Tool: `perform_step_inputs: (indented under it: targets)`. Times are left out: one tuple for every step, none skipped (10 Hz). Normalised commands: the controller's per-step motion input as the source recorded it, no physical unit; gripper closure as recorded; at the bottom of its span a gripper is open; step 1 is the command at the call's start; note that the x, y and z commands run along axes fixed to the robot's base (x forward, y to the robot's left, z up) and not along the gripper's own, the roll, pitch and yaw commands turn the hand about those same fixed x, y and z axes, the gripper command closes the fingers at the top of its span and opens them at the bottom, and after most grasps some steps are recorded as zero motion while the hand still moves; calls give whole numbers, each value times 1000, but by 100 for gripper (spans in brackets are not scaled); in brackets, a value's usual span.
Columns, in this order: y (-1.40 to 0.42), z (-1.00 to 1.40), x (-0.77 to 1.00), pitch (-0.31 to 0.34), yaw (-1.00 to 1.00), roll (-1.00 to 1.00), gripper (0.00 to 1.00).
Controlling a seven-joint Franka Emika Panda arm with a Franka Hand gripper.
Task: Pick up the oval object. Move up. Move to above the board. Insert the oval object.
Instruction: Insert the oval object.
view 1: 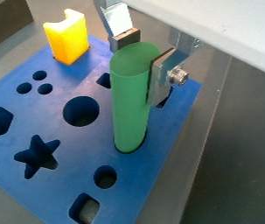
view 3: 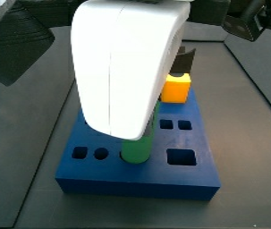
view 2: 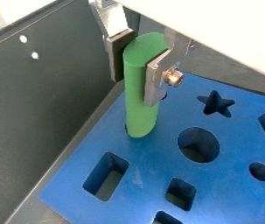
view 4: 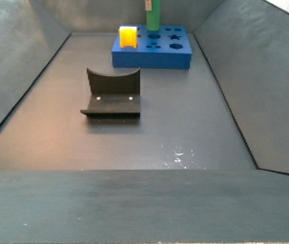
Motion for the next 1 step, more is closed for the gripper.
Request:
perform_step_inputs:
  targets:
    - [0, 0, 0, 0, 0, 0, 100]
